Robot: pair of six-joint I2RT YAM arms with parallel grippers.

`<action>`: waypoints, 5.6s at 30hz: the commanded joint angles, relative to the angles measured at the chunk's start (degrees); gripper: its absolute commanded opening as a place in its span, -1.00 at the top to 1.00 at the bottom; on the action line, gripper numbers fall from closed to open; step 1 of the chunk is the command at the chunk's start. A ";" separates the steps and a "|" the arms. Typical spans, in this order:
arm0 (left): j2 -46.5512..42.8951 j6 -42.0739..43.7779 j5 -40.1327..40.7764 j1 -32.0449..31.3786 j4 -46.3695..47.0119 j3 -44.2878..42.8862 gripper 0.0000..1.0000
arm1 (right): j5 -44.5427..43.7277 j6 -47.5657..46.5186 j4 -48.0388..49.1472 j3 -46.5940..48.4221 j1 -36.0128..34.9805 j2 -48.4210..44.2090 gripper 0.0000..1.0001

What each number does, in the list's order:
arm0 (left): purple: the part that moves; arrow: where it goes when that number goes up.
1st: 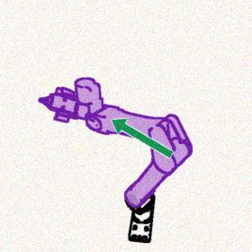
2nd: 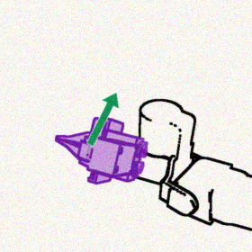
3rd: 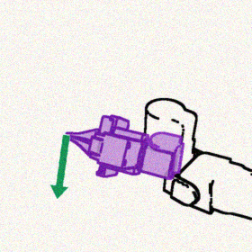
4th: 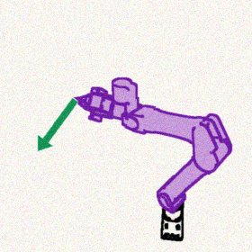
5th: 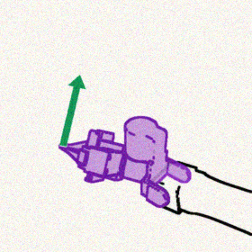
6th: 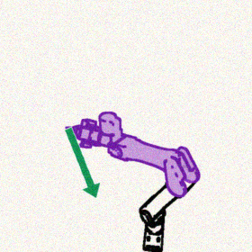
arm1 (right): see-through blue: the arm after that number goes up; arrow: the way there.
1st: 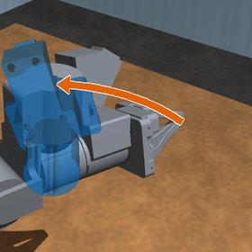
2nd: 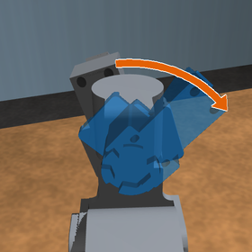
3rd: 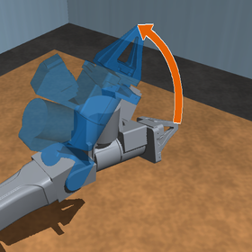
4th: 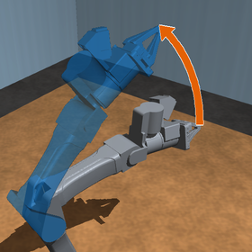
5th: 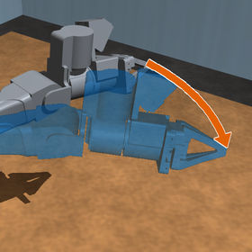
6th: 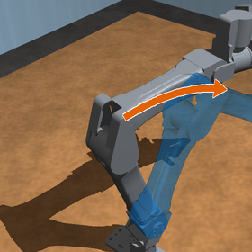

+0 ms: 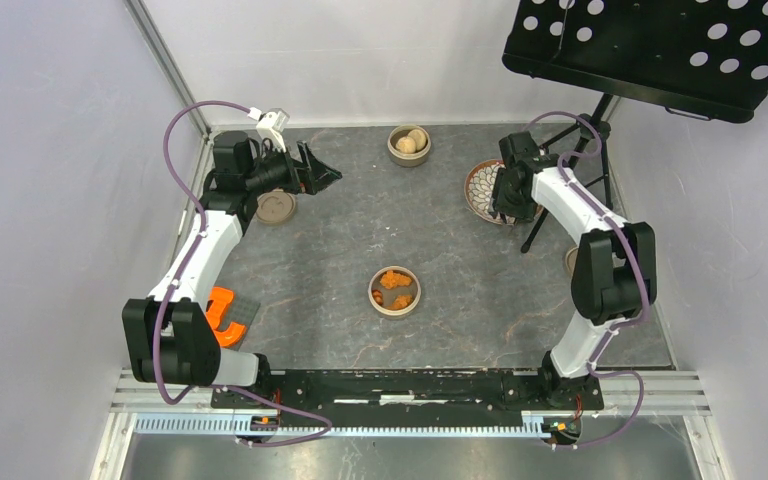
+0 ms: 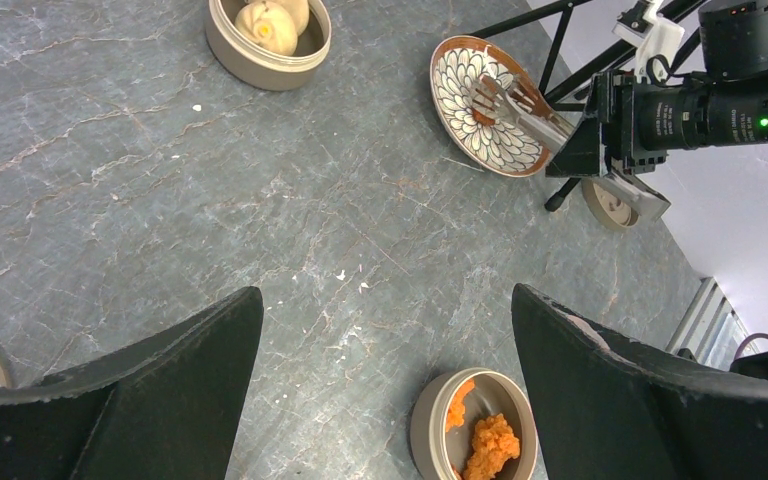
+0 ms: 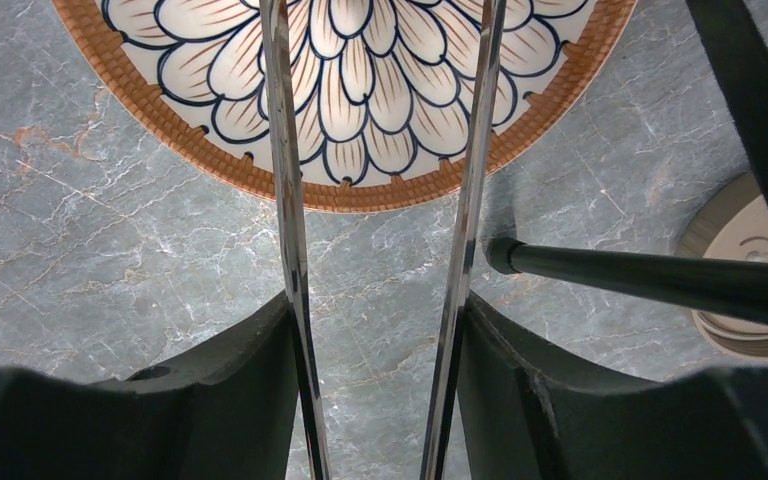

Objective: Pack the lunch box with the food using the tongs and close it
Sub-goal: Pick up the fake food from the plate, then place the fake food in the packing box, then place the clamp on the plate.

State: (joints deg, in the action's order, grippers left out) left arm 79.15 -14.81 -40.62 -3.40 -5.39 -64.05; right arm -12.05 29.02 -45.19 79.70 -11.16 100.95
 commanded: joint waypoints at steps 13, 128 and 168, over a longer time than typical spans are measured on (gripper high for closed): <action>1.29 0.81 0.54 -0.03 1.97 -2.12 -0.99 | 2.98 1.40 0.78 2.92 0.72 3.42 -0.13; 1.89 3.47 0.63 -0.03 -0.06 -3.45 -0.99 | 42.27 -95.91 -13.07 -3.96 -19.08 -13.19 0.11; 3.61 2.33 1.16 -0.05 -0.57 -5.56 -0.99 | -6.88 -4.06 23.81 -17.15 -5.19 -10.32 0.24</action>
State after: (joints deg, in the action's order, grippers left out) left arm 82.96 -14.06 -39.90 -3.40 -7.03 -67.16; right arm -16.05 19.33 -21.96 60.27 -16.69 88.77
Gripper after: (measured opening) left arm 0.994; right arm 0.376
